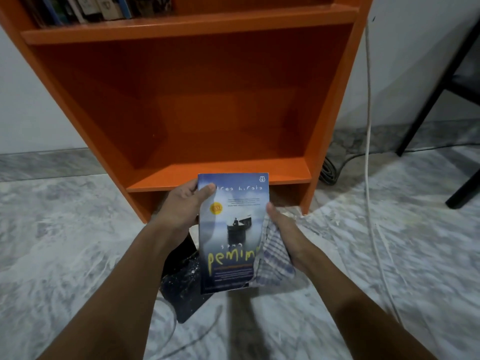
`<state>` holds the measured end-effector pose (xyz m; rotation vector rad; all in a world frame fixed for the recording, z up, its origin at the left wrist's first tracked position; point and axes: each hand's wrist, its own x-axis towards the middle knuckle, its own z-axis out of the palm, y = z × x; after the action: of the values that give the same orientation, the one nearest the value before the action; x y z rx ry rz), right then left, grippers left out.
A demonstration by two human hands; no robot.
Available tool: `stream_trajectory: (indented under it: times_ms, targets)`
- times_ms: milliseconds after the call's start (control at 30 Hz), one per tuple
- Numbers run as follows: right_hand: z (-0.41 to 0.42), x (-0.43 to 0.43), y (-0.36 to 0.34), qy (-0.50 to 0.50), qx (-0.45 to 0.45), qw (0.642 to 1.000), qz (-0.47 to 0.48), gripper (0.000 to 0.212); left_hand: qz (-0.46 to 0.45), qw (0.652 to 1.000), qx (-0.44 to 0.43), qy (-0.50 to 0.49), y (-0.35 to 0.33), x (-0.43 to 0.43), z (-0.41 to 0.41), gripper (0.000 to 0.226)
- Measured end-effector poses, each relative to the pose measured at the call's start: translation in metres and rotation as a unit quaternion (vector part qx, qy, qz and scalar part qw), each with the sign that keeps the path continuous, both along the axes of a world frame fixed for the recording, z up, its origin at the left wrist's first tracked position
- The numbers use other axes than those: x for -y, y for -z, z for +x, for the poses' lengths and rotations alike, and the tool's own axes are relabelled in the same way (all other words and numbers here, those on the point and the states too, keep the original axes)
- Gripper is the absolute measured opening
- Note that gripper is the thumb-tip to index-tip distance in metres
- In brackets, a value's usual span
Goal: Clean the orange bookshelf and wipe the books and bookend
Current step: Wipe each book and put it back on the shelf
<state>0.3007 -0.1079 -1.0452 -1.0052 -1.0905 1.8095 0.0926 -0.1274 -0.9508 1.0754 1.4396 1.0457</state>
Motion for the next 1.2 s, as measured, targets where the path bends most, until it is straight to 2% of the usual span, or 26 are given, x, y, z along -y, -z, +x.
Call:
stream_trajectory:
  times_ms: [67, 167, 233, 267, 333, 367, 433, 500, 567, 633, 667, 733, 800, 833, 900, 967, 1033, 1133, 1200]
  targets:
    - [-0.005, 0.005, -0.006, -0.036, 0.024, 0.999, 0.024, 0.042, -0.01, 1.0, 0.006, -0.018, 0.003, -0.007, -0.001, 0.072]
    - [-0.018, 0.008, -0.016, -0.009, 0.054, 0.996, 0.066, 0.02, -0.028, 0.996, -0.037, -0.08, 0.007, -0.016, 0.0, 0.062]
    - [-0.024, 0.008, -0.02, 0.048, 0.079, 0.99, 0.11, 0.02, -0.039, 0.988, -0.094, -0.118, 0.004, -0.022, 0.008, 0.058]
    - [-0.028, 0.008, -0.023, 0.076, 0.097, 0.984, 0.132, 0.021, -0.059, 0.981, -0.126, -0.134, -0.001, -0.023, 0.014, 0.062]
    - [-0.036, 0.009, -0.032, 0.13, 0.161, 0.957, 0.206, 0.026, -0.129, 0.96, -0.185, -0.166, -0.015, -0.023, 0.025, 0.082]
    - [-0.039, 0.011, -0.038, 0.155, 0.202, 0.933, 0.253, 0.029, -0.158, 0.957, -0.18, -0.165, -0.023, -0.02, 0.029, 0.095]
    - [-0.048, 0.016, -0.05, 0.208, 0.28, 0.869, 0.351, 0.023, -0.163, 0.979, -0.052, -0.107, -0.039, -0.016, 0.034, 0.109]
    - [-0.058, 0.022, -0.06, 0.234, 0.341, 0.808, 0.419, 0.014, -0.145, 0.985, 0.085, -0.045, -0.053, -0.013, 0.034, 0.099]
    - [-0.067, 0.025, -0.064, 0.239, 0.383, 0.764, 0.461, 0.012, -0.134, 0.983, 0.12, -0.038, -0.064, -0.013, 0.025, 0.077]
    - [-0.07, 0.023, -0.061, 0.232, 0.38, 0.741, 0.502, 0.025, -0.127, 0.985, 0.105, -0.049, -0.071, -0.012, 0.014, 0.04]
    - [-0.071, 0.021, -0.06, 0.212, 0.361, 0.739, 0.528, 0.034, -0.123, 0.987, 0.083, -0.06, -0.073, -0.01, 0.009, 0.027]
    - [-0.069, 0.016, -0.059, 0.145, 0.32, 0.735, 0.579, 0.044, -0.102, 0.992, 0.019, -0.067, -0.072, -0.005, -0.001, 0.017]
    - [-0.065, 0.004, -0.052, 0.116, 0.317, 0.72, 0.606, 0.037, -0.066, 0.997, -0.024, -0.03, -0.066, -0.001, -0.01, 0.024]
    - [-0.061, -0.007, -0.049, 0.136, 0.331, 0.728, 0.585, 0.033, -0.047, 0.998, -0.03, -0.01, -0.061, -0.001, -0.014, 0.027]
    - [-0.052, -0.03, -0.046, 0.199, 0.369, 0.791, 0.447, 0.034, -0.028, 0.999, -0.019, 0.017, -0.058, 0.0, -0.016, 0.026]
    - [-0.046, -0.044, -0.049, 0.215, 0.359, 0.851, 0.318, 0.034, -0.022, 0.999, -0.014, 0.019, -0.058, 0.002, -0.013, 0.025]
    - [-0.053, -0.04, -0.063, 0.18, 0.302, 0.865, 0.358, 0.031, -0.022, 0.999, -0.026, 0.03, -0.059, 0.003, -0.01, 0.027]
    - [-0.078, -0.024, -0.093, 0.131, 0.242, 0.814, 0.511, 0.029, -0.018, 0.997, -0.053, 0.055, -0.064, 0.006, -0.006, 0.028]
    - [-0.081, -0.031, -0.101, 0.142, 0.219, 0.826, 0.5, 0.028, -0.015, 0.997, -0.059, 0.051, -0.069, 0.009, -0.008, 0.027]
